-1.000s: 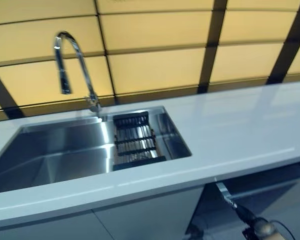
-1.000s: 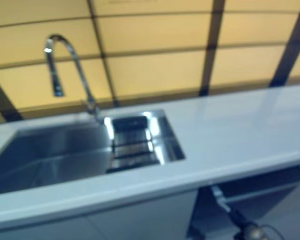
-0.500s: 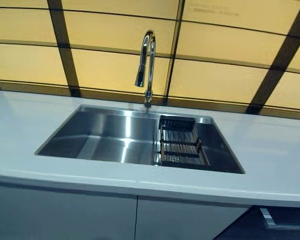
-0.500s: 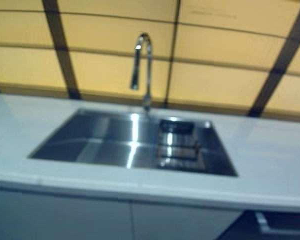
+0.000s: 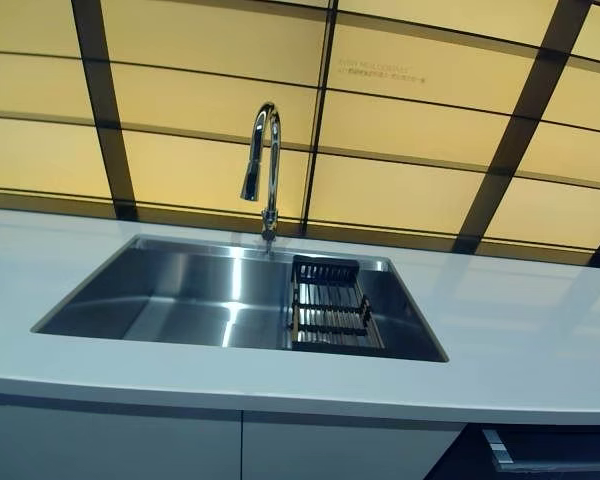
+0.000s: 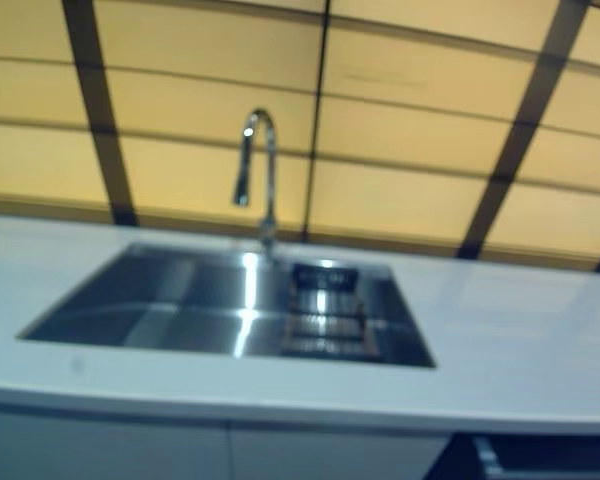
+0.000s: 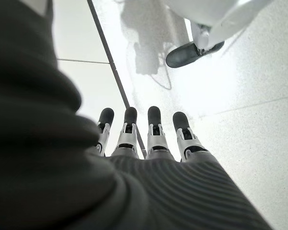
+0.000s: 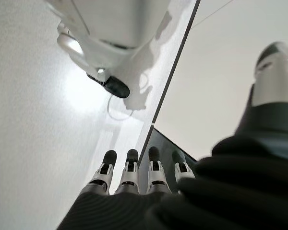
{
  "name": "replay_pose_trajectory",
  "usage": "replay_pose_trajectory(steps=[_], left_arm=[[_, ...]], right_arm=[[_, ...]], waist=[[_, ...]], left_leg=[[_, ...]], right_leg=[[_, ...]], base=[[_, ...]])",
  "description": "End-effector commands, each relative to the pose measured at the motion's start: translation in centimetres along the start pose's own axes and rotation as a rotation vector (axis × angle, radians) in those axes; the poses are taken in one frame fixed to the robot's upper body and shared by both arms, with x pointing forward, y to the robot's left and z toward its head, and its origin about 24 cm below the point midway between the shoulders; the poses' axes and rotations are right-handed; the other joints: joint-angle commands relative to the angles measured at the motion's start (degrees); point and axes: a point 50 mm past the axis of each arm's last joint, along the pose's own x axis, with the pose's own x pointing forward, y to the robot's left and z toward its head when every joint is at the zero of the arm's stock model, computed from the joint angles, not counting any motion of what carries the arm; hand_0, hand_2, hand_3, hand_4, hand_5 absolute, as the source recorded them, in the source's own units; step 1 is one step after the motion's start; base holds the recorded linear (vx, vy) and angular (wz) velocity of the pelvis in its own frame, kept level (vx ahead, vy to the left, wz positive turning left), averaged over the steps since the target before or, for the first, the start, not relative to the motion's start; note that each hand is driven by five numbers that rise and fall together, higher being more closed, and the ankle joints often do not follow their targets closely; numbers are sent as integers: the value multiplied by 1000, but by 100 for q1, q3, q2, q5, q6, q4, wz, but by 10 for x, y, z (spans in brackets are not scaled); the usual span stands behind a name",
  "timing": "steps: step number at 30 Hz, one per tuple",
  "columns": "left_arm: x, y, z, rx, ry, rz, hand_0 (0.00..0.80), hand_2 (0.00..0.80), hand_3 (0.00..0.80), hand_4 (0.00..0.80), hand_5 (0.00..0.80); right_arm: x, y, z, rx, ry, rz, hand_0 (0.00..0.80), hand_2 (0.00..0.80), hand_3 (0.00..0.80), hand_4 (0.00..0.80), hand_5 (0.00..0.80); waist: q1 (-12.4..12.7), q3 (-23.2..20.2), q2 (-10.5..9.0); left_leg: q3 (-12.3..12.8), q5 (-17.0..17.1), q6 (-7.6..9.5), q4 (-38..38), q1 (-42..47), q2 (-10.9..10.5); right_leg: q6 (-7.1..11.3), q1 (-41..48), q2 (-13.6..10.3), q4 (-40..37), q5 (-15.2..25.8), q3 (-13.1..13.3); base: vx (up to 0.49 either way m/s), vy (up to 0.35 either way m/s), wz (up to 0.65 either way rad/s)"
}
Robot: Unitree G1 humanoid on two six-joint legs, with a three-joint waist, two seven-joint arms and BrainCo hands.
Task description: Take plates into dishwasher
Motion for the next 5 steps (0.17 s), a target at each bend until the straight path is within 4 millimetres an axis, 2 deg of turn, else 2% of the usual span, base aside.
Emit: replay_pose_trajectory(steps=[1, 5], left_arm=[[3, -4, 25, -18, -70, -18, 0, 0, 0, 0, 0], [4, -8, 24, -2, -62, -44, 0, 0, 0, 0, 0]], right_arm=[[2, -14, 11, 11, 14, -32, 0, 0, 0, 0, 0], [2, -15, 4, 28, 48, -46, 0, 0, 0, 0, 0]], waist=[[0, 247, 113], [-24, 218, 158]], left_leg=[[214, -77, 375, -18, -150, -378], [217, -47, 362, -18, -149, -371]], right_leg=[[60, 413, 331, 17, -526, 50], [10, 464, 370, 21, -581, 22]], base=[[-21, -39, 6], [-17, -15, 5]])
